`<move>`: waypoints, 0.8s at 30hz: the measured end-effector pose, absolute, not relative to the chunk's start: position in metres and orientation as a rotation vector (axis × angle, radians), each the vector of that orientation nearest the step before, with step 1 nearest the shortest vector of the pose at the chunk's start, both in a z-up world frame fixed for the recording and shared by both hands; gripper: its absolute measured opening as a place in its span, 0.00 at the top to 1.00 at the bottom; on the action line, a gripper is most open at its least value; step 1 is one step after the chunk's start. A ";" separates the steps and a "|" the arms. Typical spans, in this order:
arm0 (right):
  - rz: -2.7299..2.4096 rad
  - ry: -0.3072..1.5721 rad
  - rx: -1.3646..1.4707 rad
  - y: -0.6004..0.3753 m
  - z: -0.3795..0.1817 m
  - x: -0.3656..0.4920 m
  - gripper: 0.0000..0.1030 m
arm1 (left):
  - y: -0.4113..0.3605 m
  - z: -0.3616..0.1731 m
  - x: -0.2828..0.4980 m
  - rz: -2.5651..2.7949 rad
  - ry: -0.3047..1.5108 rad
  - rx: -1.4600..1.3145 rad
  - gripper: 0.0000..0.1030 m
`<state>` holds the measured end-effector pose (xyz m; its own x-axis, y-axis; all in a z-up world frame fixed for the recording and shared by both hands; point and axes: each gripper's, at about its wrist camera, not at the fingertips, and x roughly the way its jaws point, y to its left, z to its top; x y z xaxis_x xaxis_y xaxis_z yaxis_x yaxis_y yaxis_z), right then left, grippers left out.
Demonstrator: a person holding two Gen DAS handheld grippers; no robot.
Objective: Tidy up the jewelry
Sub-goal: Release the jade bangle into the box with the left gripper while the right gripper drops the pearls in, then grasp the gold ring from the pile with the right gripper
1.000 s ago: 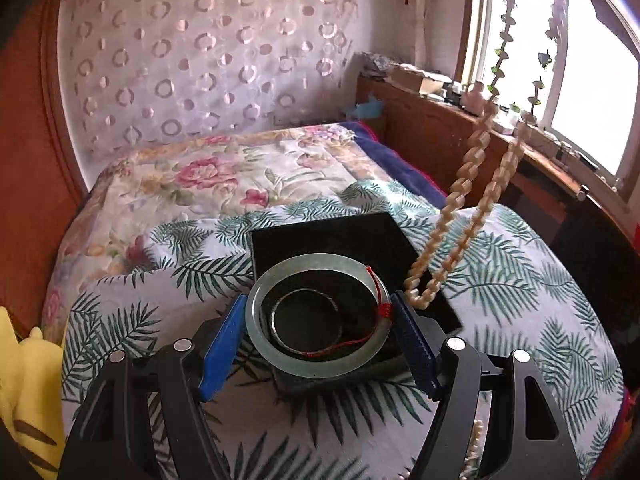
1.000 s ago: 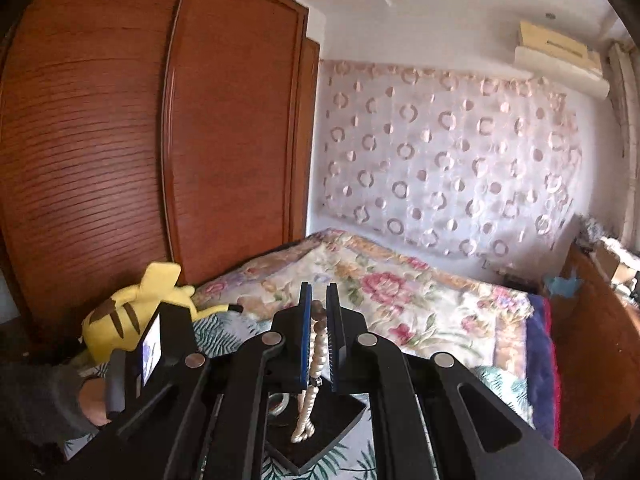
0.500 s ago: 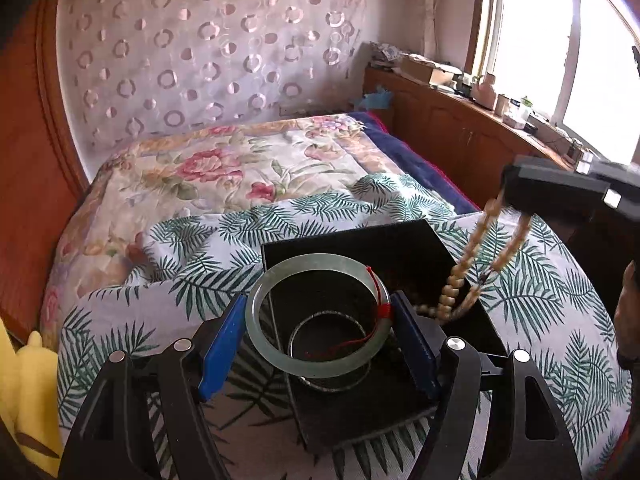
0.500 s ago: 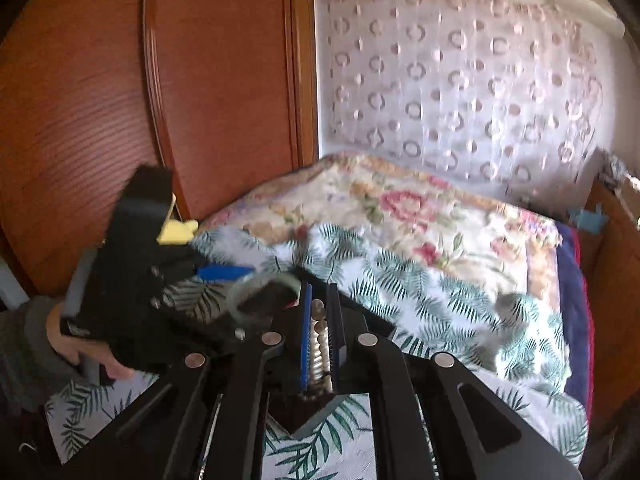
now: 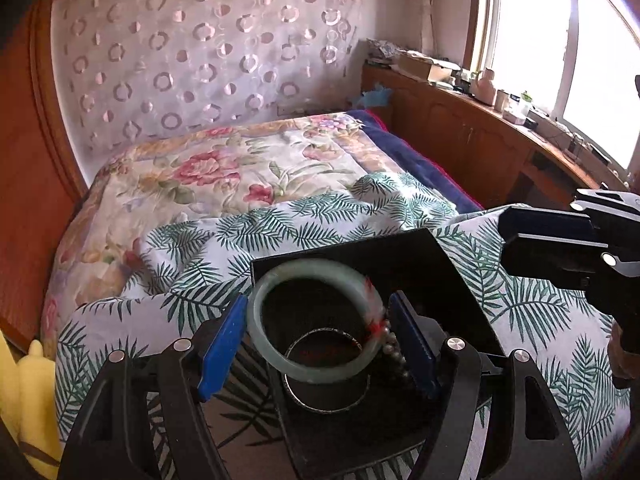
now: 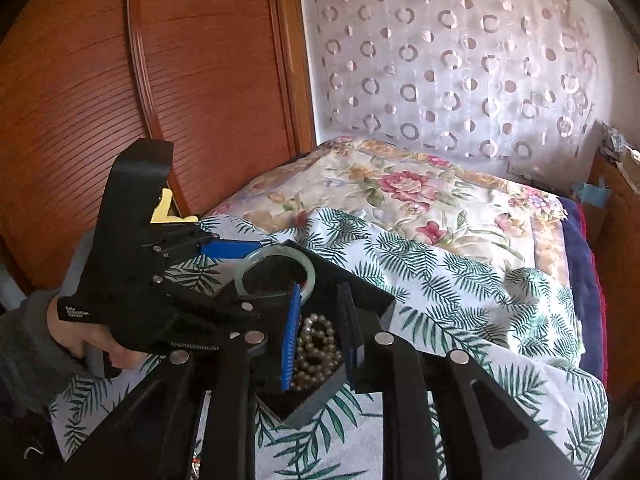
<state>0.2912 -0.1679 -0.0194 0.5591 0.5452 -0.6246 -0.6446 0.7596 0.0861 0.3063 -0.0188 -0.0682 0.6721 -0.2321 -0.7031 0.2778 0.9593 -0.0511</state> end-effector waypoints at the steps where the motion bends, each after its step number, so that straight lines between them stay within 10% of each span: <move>1: 0.701 0.679 -0.157 -0.170 -0.019 0.288 0.79 | -0.019 -0.068 0.306 -0.286 0.781 0.060 0.30; 24: 0.572 0.793 -0.132 -0.228 -0.086 0.172 0.79 | 0.000 -0.070 0.166 -0.256 0.723 0.031 0.08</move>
<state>0.1717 -0.2281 -0.0858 0.5595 0.4350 -0.7055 -0.5315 0.8415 0.0973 0.1665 0.0003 -0.0702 0.7201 -0.2205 -0.6579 0.2421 0.9684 -0.0596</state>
